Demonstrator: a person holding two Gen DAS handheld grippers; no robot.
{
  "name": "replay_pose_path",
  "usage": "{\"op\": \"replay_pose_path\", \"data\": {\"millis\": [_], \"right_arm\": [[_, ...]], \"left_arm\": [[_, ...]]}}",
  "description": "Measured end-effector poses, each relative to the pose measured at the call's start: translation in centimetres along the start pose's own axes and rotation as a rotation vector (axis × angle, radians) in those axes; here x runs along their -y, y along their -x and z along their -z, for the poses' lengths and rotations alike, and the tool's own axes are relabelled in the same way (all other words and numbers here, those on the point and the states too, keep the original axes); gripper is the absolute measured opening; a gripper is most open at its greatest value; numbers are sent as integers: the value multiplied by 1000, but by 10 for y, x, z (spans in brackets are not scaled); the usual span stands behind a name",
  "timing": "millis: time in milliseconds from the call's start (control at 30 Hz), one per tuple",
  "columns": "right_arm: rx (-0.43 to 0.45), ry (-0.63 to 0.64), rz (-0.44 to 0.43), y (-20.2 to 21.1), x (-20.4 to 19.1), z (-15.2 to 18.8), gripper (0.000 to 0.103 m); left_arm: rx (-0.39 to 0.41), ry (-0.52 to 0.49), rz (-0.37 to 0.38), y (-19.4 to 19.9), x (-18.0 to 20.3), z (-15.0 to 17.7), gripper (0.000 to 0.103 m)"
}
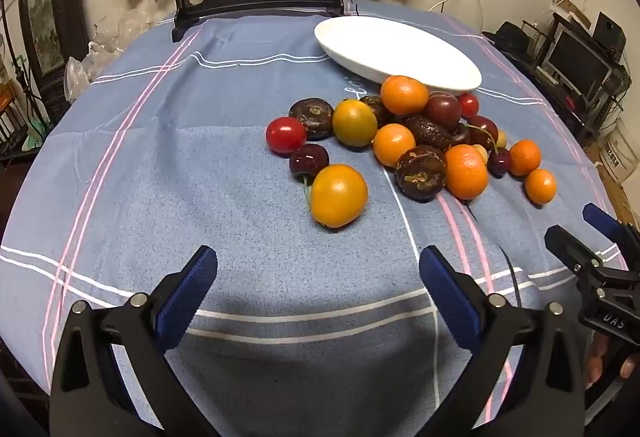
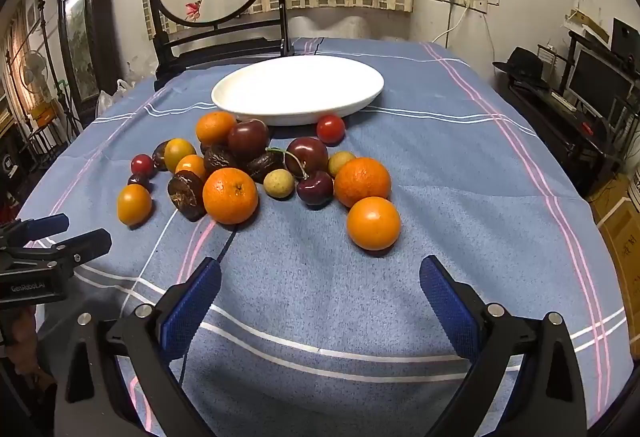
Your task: Organize fruits
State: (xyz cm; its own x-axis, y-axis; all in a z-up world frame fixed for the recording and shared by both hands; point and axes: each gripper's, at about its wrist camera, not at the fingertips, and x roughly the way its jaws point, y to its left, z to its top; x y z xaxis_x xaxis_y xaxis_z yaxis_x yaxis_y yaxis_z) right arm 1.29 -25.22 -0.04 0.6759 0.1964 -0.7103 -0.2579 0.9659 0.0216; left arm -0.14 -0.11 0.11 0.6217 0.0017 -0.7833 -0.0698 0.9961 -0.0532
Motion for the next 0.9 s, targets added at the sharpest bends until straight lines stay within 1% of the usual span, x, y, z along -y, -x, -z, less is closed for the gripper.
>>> {"op": "replay_pose_path", "data": {"millis": [33,67,100,133,167,200,333,533,633,833,900], "right_arm": [[2,1,-1,0,1,1,100],[-17,3,9,-2,0,0,100],[-17,4,9,-2,0,0,100],[-17,4,10,-1,1,0,100],[-17,5,12,-1,1,0,100],[-14,5,11,-3,-3,1,100],[-17,9,13,-2,-7,3,100],[-26,3,8,-8,-12,6,100],[-28,9,-2,-7,-5,2,100],[-26,11,-4,-6,-6,3,100],[-26,9,-3,-6,-6,3,100]], "left_arm": [[5,-7,2,1,0,0,99],[16,-1,16,3,-3,4,99],[-13,0,0,0,-1,4,99],[-39,12,14,-3,-3,1,99],[-47,13,7,-6,-4,-1,99],[-33,1,-2,-4,-4,3,99],[-37,-24,-15,-5,5,1,99],[-39,1,-7,-6,1,1,99],[-42,9,-7,-7,0,1,99],[-41,9,-14,-7,0,1,99],[-30,3,-27,-7,0,2,99]]}}
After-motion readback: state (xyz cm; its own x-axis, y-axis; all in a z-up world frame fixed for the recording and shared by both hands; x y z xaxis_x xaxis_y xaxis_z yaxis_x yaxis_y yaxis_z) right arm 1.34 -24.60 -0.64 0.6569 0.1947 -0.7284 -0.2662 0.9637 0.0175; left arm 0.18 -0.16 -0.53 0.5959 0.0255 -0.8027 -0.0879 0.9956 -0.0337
